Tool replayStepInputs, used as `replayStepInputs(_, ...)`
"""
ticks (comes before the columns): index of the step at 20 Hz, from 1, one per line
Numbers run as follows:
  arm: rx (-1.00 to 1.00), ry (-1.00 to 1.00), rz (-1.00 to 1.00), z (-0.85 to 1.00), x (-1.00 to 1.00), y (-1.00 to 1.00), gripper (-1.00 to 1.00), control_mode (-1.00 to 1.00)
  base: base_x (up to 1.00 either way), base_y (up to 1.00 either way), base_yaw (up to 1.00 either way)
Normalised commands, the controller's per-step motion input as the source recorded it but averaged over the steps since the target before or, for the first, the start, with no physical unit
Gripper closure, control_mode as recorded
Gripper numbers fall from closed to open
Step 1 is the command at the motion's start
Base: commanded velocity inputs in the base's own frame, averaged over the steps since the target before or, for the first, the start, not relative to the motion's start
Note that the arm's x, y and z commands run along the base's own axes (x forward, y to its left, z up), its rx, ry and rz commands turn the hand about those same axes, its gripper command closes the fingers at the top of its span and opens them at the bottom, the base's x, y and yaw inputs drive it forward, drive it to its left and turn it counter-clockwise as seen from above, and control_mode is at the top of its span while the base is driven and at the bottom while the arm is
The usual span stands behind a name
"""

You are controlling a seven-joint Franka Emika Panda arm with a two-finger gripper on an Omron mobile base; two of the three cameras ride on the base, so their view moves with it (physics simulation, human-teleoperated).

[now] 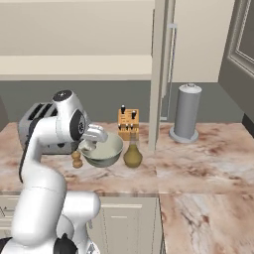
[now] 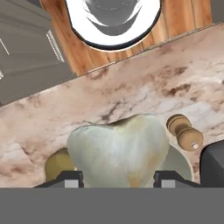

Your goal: Retrieve the bottle and the shaker from the cabinet and place them next to the mixing bowl on the counter. Then add garlic from the fridge to the mixing bowl.

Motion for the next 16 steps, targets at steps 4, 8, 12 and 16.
replayStepInputs(4,0.00,0.05,0.00,-0.44,0.68,0.00,1.00,-1.00,0.00,0.00,0.00)
replayStepInputs(8,0.00,0.04,0.00,-0.41,0.64,0.00,1.00,-1.00,0.00,0.00,0.00)
replayStepInputs(12,0.00,0.01,0.00,-0.46,0.32,0.00,1.00,-1.00,0.00,0.00,0.00)
replayStepInputs(16,0.00,0.00,0.00,-0.44,0.02,0.00,1.00,-1.00,0.00,0.00,0.00)
